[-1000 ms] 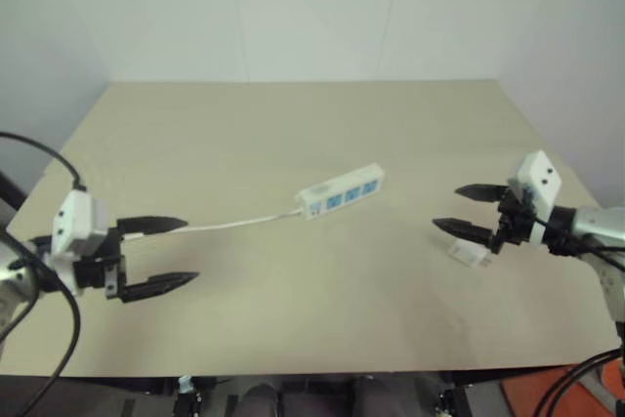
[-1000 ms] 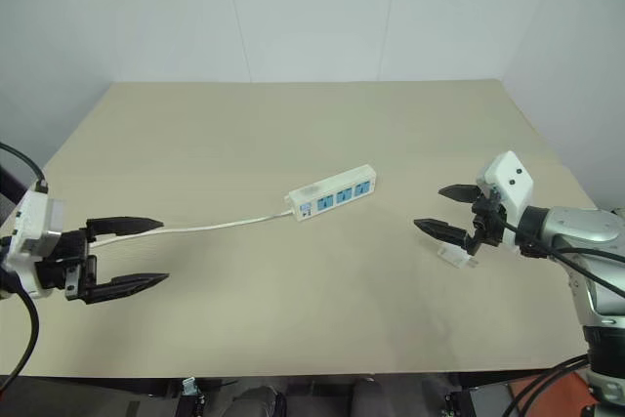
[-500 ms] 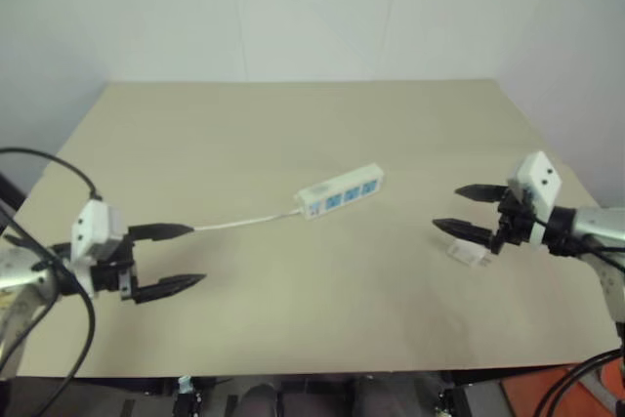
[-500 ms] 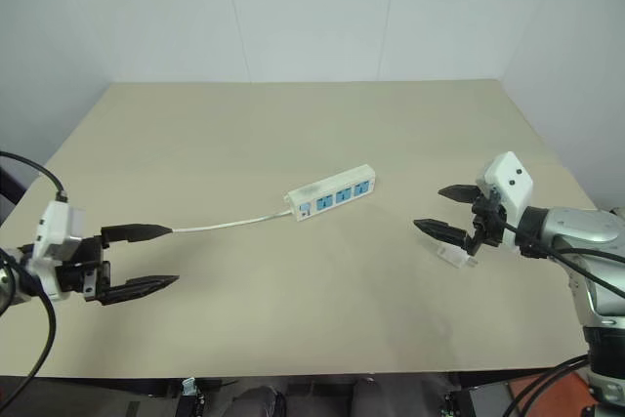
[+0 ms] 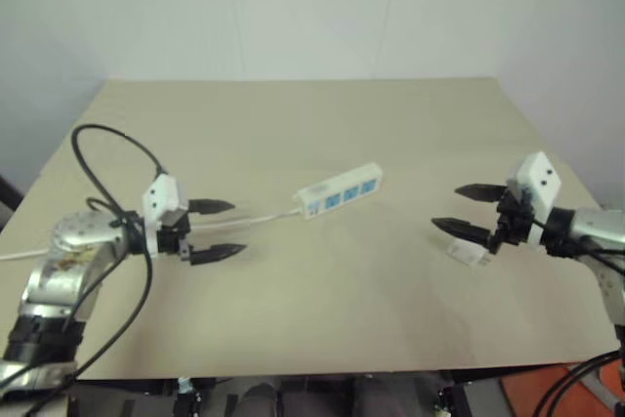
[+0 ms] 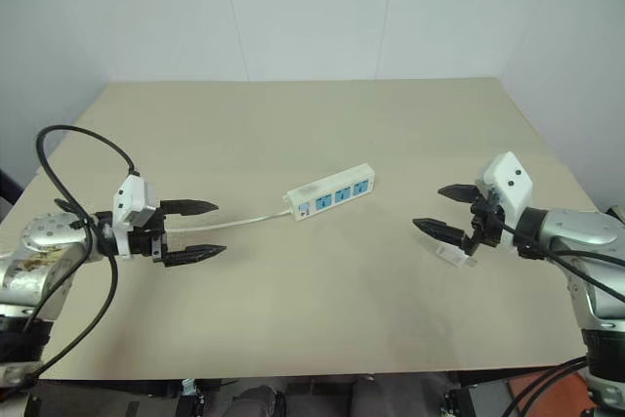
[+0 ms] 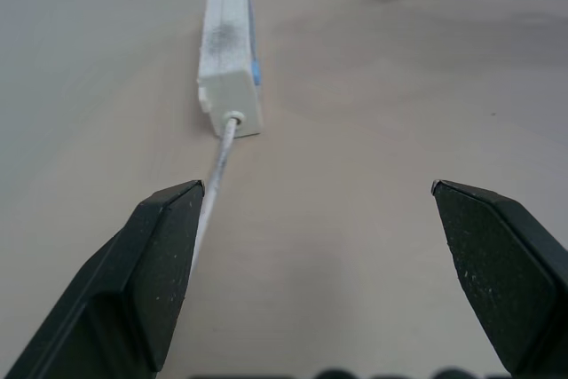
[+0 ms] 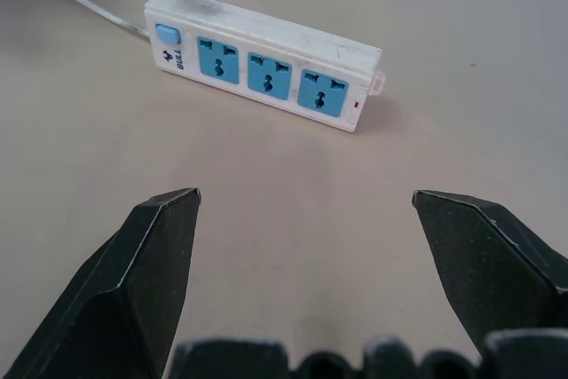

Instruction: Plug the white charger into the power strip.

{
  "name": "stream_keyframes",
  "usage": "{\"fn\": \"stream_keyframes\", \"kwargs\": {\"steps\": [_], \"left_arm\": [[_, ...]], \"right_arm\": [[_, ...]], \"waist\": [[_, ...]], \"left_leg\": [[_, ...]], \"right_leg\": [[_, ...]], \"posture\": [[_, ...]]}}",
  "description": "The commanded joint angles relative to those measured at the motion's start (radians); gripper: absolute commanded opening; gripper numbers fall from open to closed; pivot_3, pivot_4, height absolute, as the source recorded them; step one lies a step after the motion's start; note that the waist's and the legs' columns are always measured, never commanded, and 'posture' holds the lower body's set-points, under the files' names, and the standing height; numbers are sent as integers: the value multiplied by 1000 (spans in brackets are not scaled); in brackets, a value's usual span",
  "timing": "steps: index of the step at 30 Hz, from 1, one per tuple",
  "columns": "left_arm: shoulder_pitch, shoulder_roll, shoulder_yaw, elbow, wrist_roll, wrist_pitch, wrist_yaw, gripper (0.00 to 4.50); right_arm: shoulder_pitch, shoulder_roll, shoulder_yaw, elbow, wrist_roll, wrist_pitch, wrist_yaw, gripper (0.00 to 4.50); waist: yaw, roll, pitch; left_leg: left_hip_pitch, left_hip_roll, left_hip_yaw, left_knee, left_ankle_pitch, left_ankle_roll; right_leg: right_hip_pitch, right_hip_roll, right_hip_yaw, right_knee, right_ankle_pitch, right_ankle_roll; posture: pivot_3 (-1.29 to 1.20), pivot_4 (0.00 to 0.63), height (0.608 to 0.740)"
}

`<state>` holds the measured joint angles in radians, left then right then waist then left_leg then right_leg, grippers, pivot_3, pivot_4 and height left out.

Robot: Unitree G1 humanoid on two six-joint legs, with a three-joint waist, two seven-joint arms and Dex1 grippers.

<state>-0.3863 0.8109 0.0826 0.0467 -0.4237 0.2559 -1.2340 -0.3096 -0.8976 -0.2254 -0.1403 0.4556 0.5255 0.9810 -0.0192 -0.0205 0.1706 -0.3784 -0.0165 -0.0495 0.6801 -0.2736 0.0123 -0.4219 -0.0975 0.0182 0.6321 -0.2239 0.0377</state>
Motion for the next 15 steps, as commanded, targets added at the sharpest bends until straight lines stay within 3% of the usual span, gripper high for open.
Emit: {"fn": "stream_keyframes", "kwargs": {"steps": [1,6,14,15], "left_arm": [[-83,-54,-41,92,58,-59,33,4473],[-242,-197,-151,295,168,-123,69,4473],[-541,-406,-294,796,408,-182,246,4473],[-564,-422,-310,855,439,-187,276,4292]], "right_arm": [[-19,7,-28,-36,25,-3,-14,4500],[-56,34,-3,-30,20,-5,-25,4500],[-68,60,-2,-66,29,12,-50,4500],[-60,61,-8,-80,34,16,-52,4500]], "waist": [[5,0,0],[15,0,0],[12,-1,0],[7,-1,0]], "left_leg": [[1,0,0,0,0,0],[-1,-1,-1,2,0,0],[-7,-2,-1,8,0,0],[-7,-2,-1,8,0,1]], "right_leg": [[1,0,0,0,0,0],[1,0,-1,0,1,1],[-1,0,-2,-1,2,4],[-1,0,-2,-1,2,4]], "posture": [[0,150,740],[0,150,740],[0,150,740],[0,150,740]]}}
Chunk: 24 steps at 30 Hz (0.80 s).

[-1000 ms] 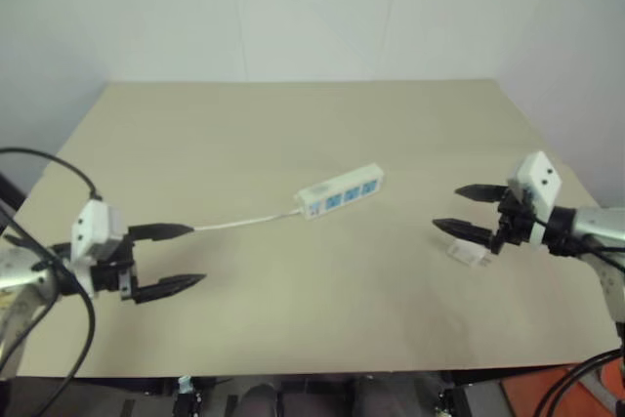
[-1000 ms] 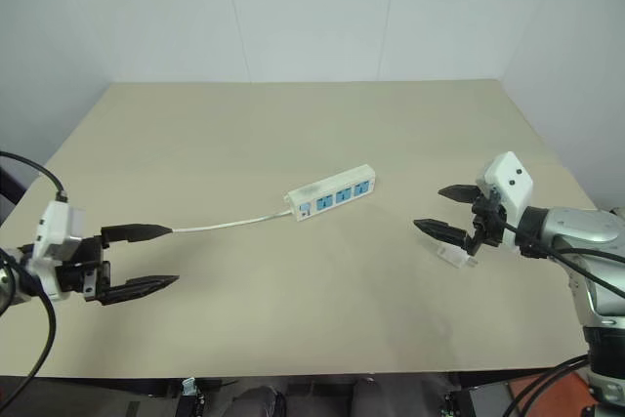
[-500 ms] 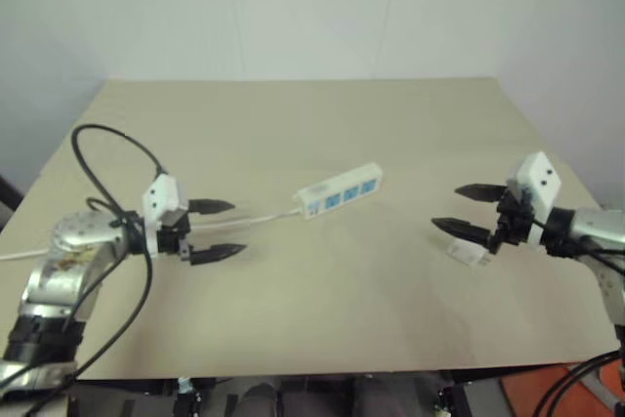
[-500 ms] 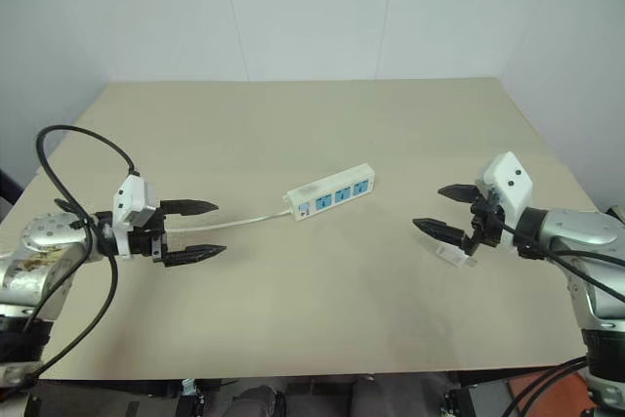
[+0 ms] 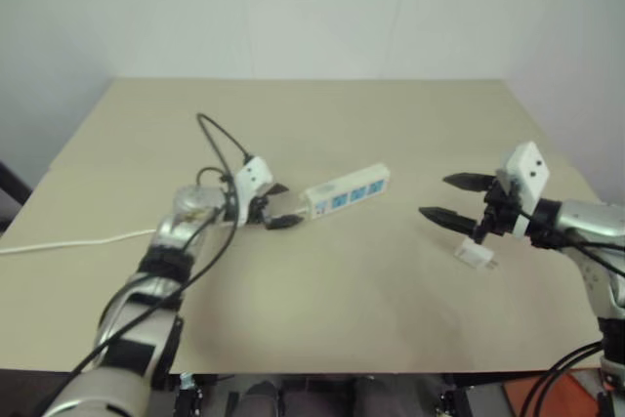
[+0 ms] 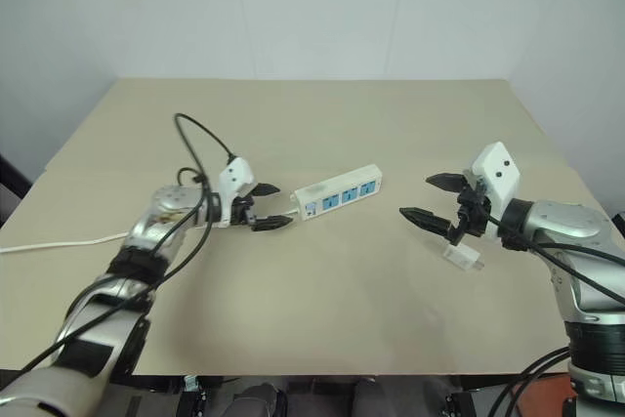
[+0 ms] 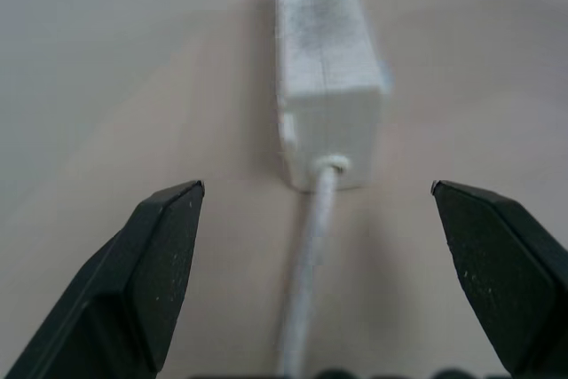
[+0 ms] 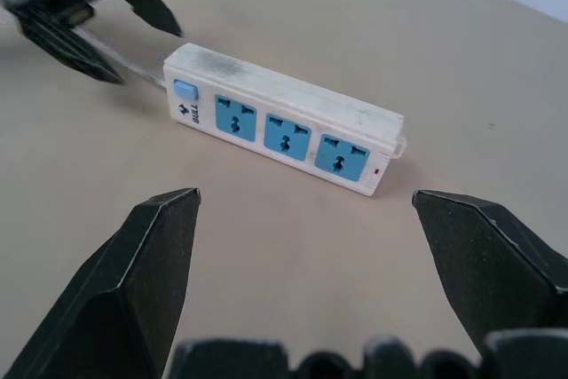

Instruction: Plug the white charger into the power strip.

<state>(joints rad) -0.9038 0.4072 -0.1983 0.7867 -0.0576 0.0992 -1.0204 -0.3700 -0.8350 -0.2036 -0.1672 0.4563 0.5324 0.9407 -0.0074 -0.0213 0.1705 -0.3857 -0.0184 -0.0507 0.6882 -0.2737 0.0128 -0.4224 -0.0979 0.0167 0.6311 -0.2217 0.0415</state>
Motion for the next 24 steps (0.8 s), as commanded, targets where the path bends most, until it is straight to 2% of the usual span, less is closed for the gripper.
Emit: {"fn": "stream_keyframes", "kwargs": {"steps": [1,2,8,11,14,16,20,24], "left_arm": [[-61,-30,-35,160,93,-39,84,4065],[-70,-38,-36,194,104,-50,90,3879],[-62,-42,-19,232,106,-107,51,2029],[-34,-29,-4,192,89,-109,12,1054],[13,-18,23,64,34,-64,-68,107],[59,-7,51,-119,-54,49,-146,45],[151,52,115,-490,-258,394,-219,45],[198,119,223,-679,-463,776,-179,45]], "right_arm": [[8,0,-34,-64,36,13,-15,4500],[14,0,-39,-74,39,16,-17,4500],[49,-6,-63,-106,59,24,-38,4500],[53,-3,-64,-108,61,24,-50,4500],[56,3,-65,-111,68,23,-55,4500],[56,10,-68,-108,73,24,-64,4500],[51,23,-66,-100,79,28,-75,4500],[55,27,-60,-102,87,30,-80,4500]], "waist": [[-6,0,0],[-6,0,0],[-7,0,0],[-10,0,0],[-14,0,0],[-15,0,0],[-10,0,0],[-5,0,0]], "left_leg": [[0,0,0,0,0,0],[0,0,0,0,0,0],[2,0,0,4,0,0],[2,0,0,5,0,0],[2,0,0,5,0,0],[1,0,0,5,0,0],[-3,0,-1,6,0,0],[-3,0,-2,6,0,0]], "right_leg": [[0,0,0,0,0,0],[0,0,0,0,0,0],[2,0,0,2,0,1],[2,0,1,3,1,1],[1,0,2,4,1,1],[1,0,2,4,1,1],[-3,0,2,10,1,1],[-2,0,1,10,1,2]], "posture": [[0,150,740],[0,150,740],[0,150,740],[0,150,740],[0,150,740],[0,150,740],[0,150,740],[0,150,740]]}}
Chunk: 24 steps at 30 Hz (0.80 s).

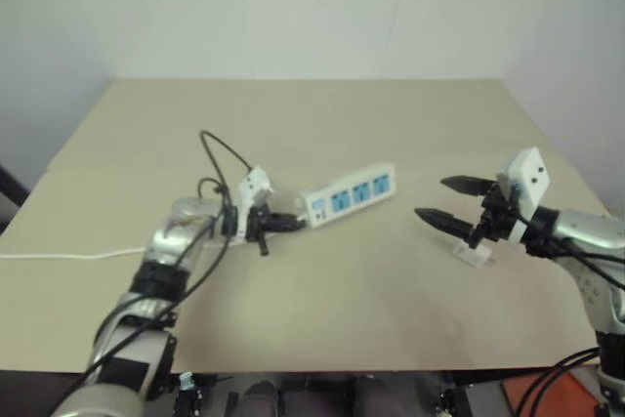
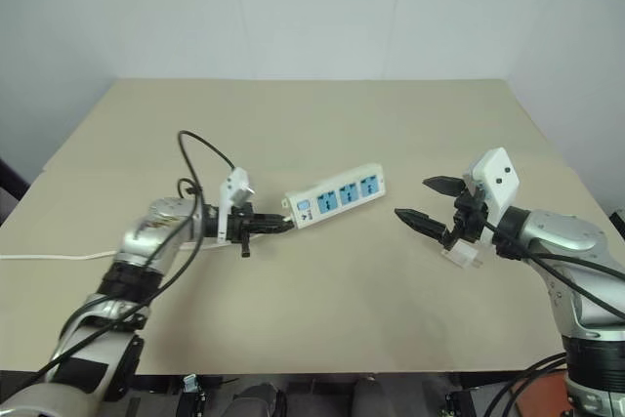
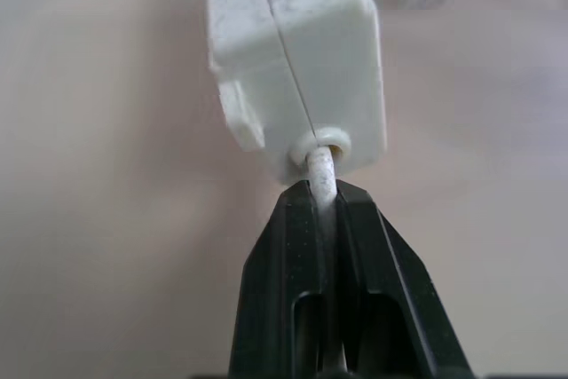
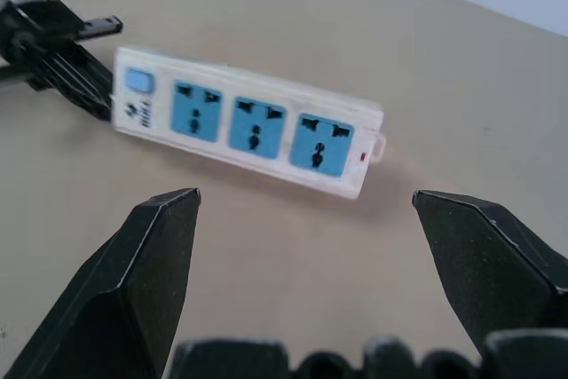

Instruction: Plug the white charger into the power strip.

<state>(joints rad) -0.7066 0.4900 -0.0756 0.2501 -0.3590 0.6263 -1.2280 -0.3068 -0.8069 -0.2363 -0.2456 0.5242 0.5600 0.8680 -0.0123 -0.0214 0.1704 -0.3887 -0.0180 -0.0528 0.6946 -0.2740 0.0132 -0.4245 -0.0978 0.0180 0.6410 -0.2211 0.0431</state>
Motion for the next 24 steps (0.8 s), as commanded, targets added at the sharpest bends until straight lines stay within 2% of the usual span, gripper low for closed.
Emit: {"fn": "stream_keyframes", "kwargs": {"steps": [1,6,11,15,24], "left_arm": [[7,51,122,-164,-197,334,47,45],[27,102,145,-134,-243,618,168,45],[77,108,122,-158,-280,695,177,45],[88,105,88,-136,-260,722,232,1220],[89,205,182,-184,-301,809,310,4079]], "right_arm": [[-8,0,-26,-24,22,4,-8,4500],[-14,7,-13,-18,26,6,-10,4500],[-24,18,7,-13,19,6,-10,4500],[-35,30,19,-16,23,12,-16,4500],[-18,32,9,-32,31,23,-19,4500]], "waist": [[-1,0,0],[-4,0,0],[-4,0,0],[-2,0,0],[-7,0,0]], "left_leg": [[0,0,0,0,0,0],[6,0,0,0,0,0],[5,0,1,0,0,0],[5,0,1,0,0,0],[5,0,0,-1,0,0]], "right_leg": [[0,0,0,0,0,0],[3,0,1,-1,-1,1],[2,0,1,-1,0,0],[2,0,1,-1,0,0],[1,0,3,-1,0,0]], "posture": [[0,150,740],[0,150,740],[0,150,740],[0,150,740],[0,150,740]]}}
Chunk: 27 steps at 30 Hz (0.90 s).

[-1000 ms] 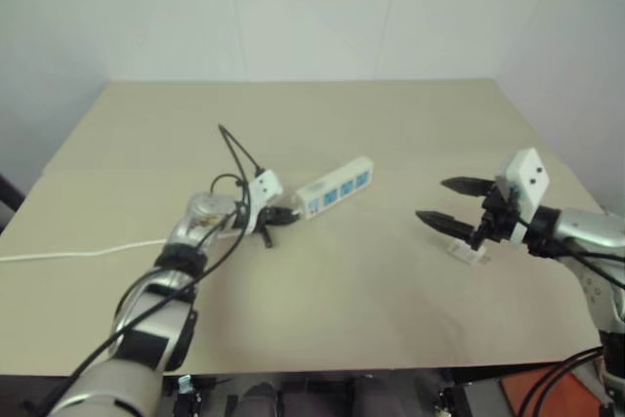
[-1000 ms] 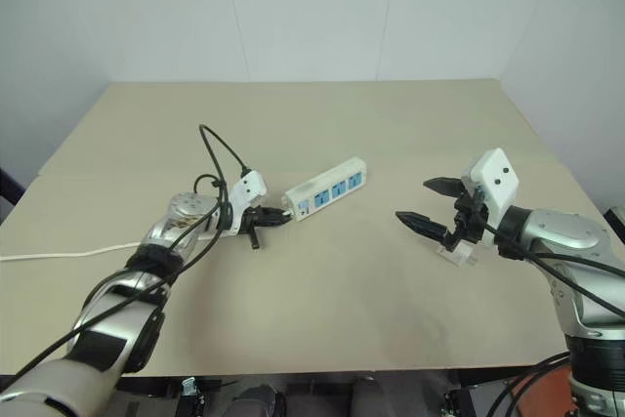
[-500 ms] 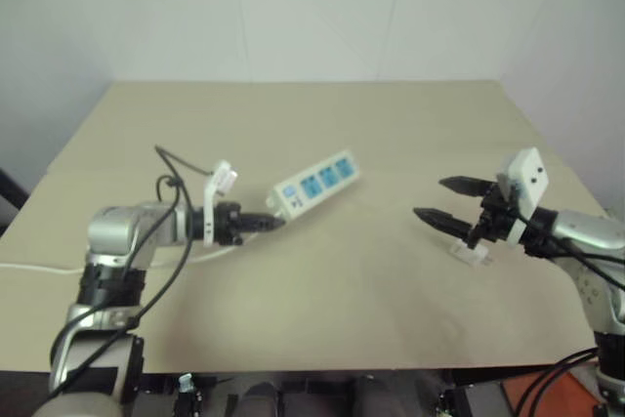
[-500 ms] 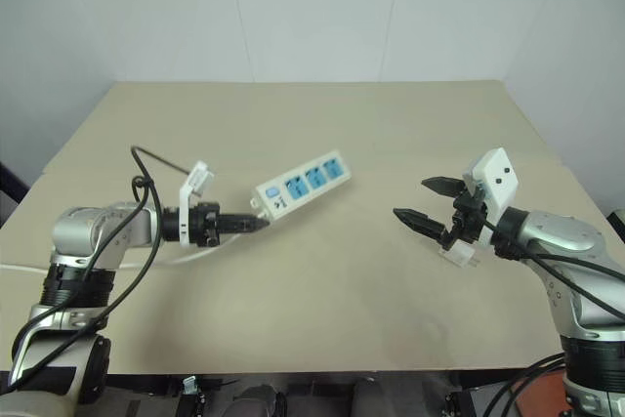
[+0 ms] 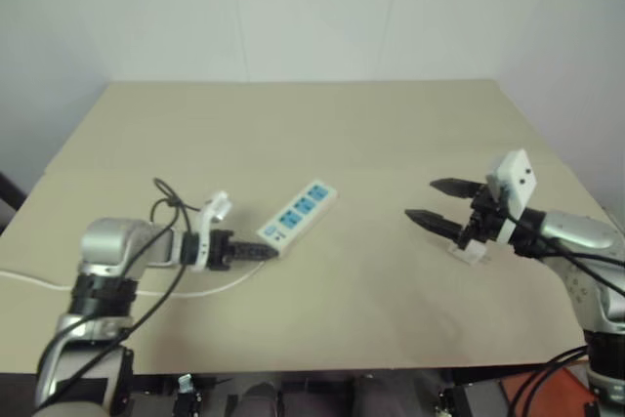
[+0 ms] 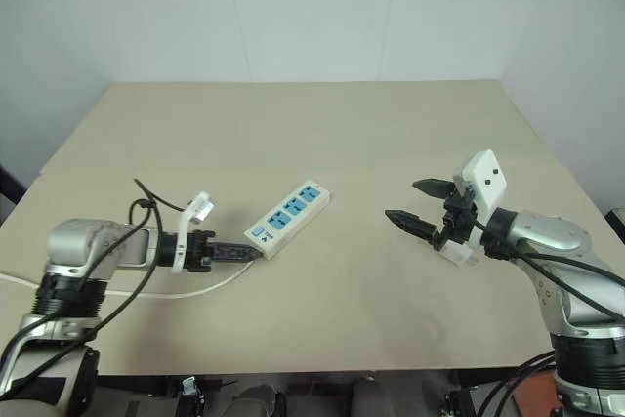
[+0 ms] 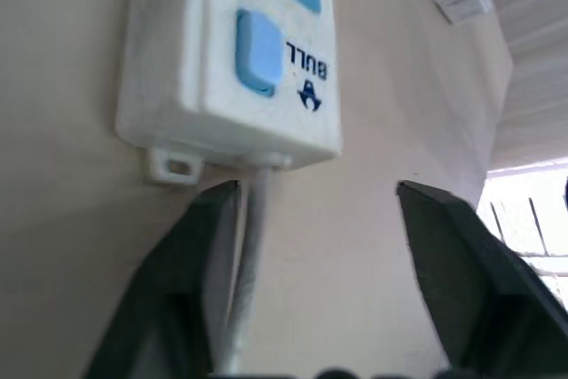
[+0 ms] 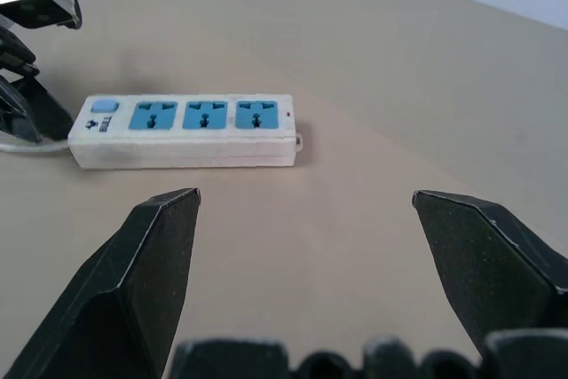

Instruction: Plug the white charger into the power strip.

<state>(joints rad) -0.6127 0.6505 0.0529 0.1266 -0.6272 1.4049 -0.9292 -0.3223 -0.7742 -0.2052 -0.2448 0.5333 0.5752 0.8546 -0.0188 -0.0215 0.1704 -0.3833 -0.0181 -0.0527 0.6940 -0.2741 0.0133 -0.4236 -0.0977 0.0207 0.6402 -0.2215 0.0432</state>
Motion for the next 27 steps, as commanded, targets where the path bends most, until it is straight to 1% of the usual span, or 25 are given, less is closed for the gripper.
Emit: {"fn": "stream_keyframes", "kwargs": {"steps": [1,2,4,6,8,9,10,12,15,17,19,20,23,27], "left_arm": [[8,68,46,-86,-26,25,19,4416],[31,100,30,-120,-10,2,24,4465],[95,159,1,-203,42,-109,32,4465],[185,219,-26,-305,116,-322,0,4465],[264,248,-33,-369,175,-518,-33,4465],[314,226,-22,-390,214,-677,-35,4465],[345,204,-12,-406,226,-760,-36,4465],[390,138,-5,-423,246,-893,-8,4465],[431,65,-36,-414,295,-1057,8,4465],[440,3,-57,-406,309,-1102,39,4465],[437,-33,-65,-400,318,-1101,67,4465],[432,-54,-77,-380,348,-1132,88,4465],[392,-119,-113,-275,437,-1223,166,4465],[305,-193,-145,-117,512,-1299,234,4465]], "right_arm": [[-2,-1,-22,-34,24,9,-6,4500],[-2,-1,-21,-33,25,9,-6,4500],[-7,-1,-18,-26,25,8,-3,4500],[-12,1,-15,-19,24,7,-1,4500],[-16,3,-13,-17,25,7,-1,4500],[-19,5,-10,-15,24,6,-1,4500],[-23,8,-7,-13,23,6,-2,4500],[-29,12,0,-10,22,6,-1,4500],[-36,17,2,-10,23,7,0,4500],[-38,19,3,-11,22,7,-2,4500],[-38,20,3,-13,22,8,-4,4500],[-38,21,1,-15,23,9,-6,4500],[-35,22,-7,-23,29,13,-14,4500],[-36,29,-7,-30,29,12,-26,4500]], "waist": [[0,0,0],[0,0,0],[-2,0,0],[-1,0,0],[3,0,0],[5,0,0],[8,0,0],[16,0,0],[21,0,0],[21,0,0],[22,0,0],[21,0,0],[22,0,0],[21,0,0]], "left_leg": [[0,0,0,0,0,0],[0,0,0,0,0,0],[1,0,0,-1,0,0],[3,0,-1,-3,0,0],[3,0,0,-3,0,0],[3,0,0,-3,0,0],[3,0,0,-3,0,0],[3,0,0,-4,0,-1],[1,0,1,-5,0,-1],[1,0,1,-5,0,0],[0,0,2,-5,0,0],[0,0,2,-4,0,0],[1,0,3,-5,0,0],[2,0,6,-4,0,0]], "right_leg": [[0,0,0,0,0,0],[0,0,0,0,0,0],[0,0,2,0,0,0],[0,0,5,-1,0,0],[-1,0,6,-2,0,0],[-1,-1,7,-2,0,0],[-1,-1,7,-2,0,-1],[0,-2,6,-4,1,-1],[0,-2,5,-9,4,-1],[0,-2,6,-10,4,-1],[0,-2,5,-10,4,0],[0,-2,5,-10,4,0],[1,-1,6,-10,4,0],[2,-1,5,-10,5,0]], "posture": [[0,150,740],[0,150,740],[0,150,740],[0,150,740],[0,150,740],[0,150,740],[0,150,740],[0,150,740],[0,150,740],[0,150,740],[0,150,740],[0,150,740],[0,150,740],[0,150,740]]}}
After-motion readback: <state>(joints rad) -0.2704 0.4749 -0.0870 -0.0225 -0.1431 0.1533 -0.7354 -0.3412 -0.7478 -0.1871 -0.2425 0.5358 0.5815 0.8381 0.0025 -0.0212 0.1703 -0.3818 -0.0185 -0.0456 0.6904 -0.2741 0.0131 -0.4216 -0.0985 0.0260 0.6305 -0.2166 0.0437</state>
